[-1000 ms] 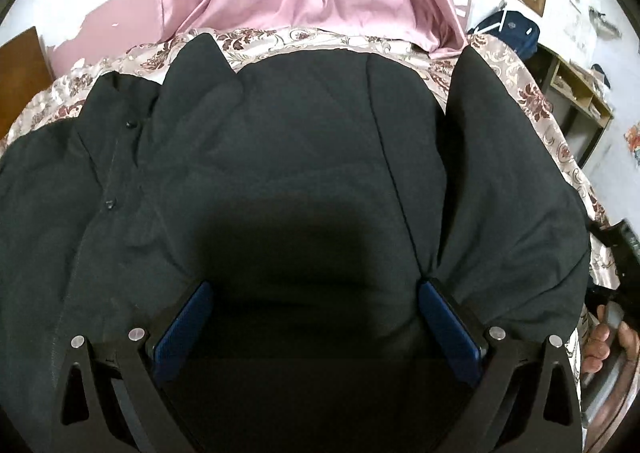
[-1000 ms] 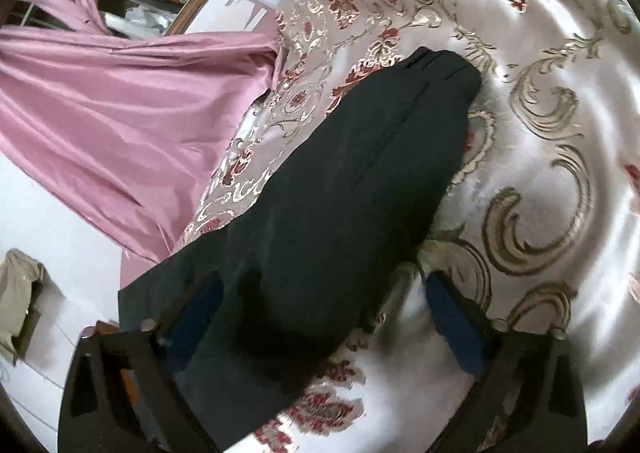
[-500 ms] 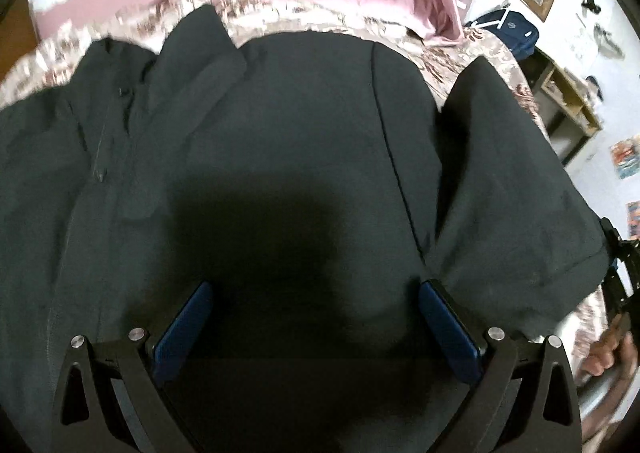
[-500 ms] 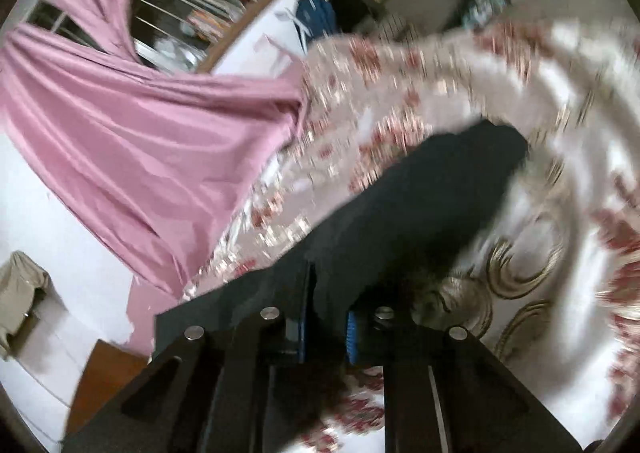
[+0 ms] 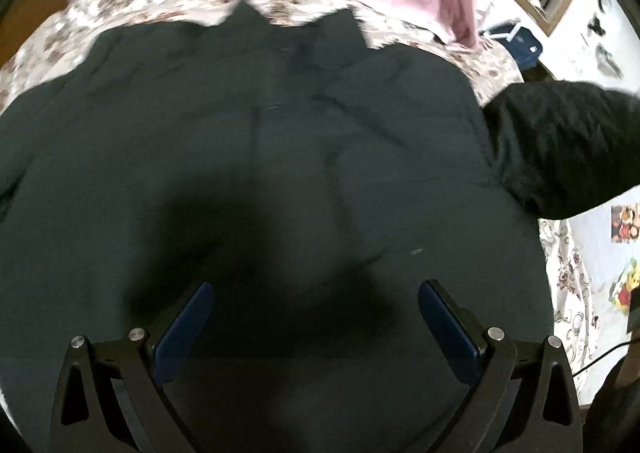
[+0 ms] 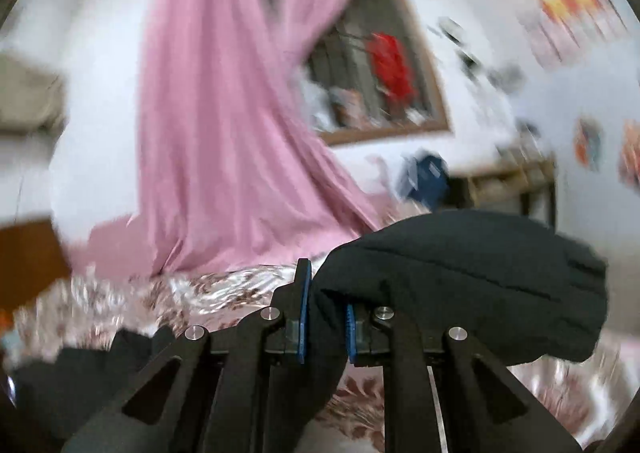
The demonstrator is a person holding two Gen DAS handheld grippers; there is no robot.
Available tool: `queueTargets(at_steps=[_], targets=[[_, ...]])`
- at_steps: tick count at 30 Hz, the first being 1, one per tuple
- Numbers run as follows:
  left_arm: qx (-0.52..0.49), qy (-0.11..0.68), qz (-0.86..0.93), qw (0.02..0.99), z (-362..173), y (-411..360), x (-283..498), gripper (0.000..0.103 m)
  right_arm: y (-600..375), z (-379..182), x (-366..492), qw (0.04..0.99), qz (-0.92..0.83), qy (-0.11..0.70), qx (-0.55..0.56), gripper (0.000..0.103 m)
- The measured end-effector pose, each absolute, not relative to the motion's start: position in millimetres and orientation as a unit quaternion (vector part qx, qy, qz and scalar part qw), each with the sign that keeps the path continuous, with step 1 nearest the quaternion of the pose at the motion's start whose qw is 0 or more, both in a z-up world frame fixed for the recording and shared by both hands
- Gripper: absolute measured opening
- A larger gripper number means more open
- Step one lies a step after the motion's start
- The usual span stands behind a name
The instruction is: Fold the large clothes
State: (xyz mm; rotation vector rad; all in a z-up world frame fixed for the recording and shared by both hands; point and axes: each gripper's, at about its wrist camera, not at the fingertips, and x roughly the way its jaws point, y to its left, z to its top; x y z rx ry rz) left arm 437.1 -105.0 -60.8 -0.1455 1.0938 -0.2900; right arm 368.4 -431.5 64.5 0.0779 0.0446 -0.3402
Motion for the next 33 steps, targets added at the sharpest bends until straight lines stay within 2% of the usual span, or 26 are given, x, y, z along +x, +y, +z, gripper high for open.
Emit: queueTargets(at_steps=[5,11,12,14,15,16,18,21,25,29,33], targets=[[-0.110,0.493,-0.111,0.856,-46,-36,416,0.103,-328,95,388,0.992,-0.083,0.041,-0.088,0.013],[-0.170,0.456,-0.097,0.868,-23,33,397,0.103,-207,47,403,0.951,0.020,0.153,-0.268,0.016],[-0.173,0.452,-0.096,0.870,-22,40,395,0.103,-188,30,405,0.937,0.037,0.182,-0.297,0.019],[-0.179,0.445,-0.090,0.873,-21,53,392,0.103,-160,-1,406,0.910,0.059,0.237,-0.336,0.038],[-0.183,0.444,-0.088,0.873,-22,58,389,0.103,-150,-19,404,0.897,0.067,0.257,-0.352,0.056],[-0.189,0.443,-0.087,0.872,-24,64,388,0.103,-144,-33,401,0.889,0.070,0.267,-0.364,0.067],[-0.197,0.438,-0.086,0.873,-26,69,386,0.103,-134,-61,390,0.869,0.076,0.294,-0.391,0.069],[-0.193,0.431,-0.085,0.877,-31,73,383,0.103,-134,-69,370,0.859,0.102,0.327,-0.379,0.069],[-0.162,0.419,-0.077,0.890,-37,61,391,0.103,-161,-42,351,0.884,0.096,0.327,-0.319,0.069],[-0.115,0.411,-0.049,0.903,-45,29,416,0.103,-227,-18,362,0.917,0.022,0.339,-0.208,0.076],[-0.057,0.434,0.019,0.899,-65,2,448,0.103,-290,-33,374,0.920,-0.041,0.375,-0.107,0.076]])
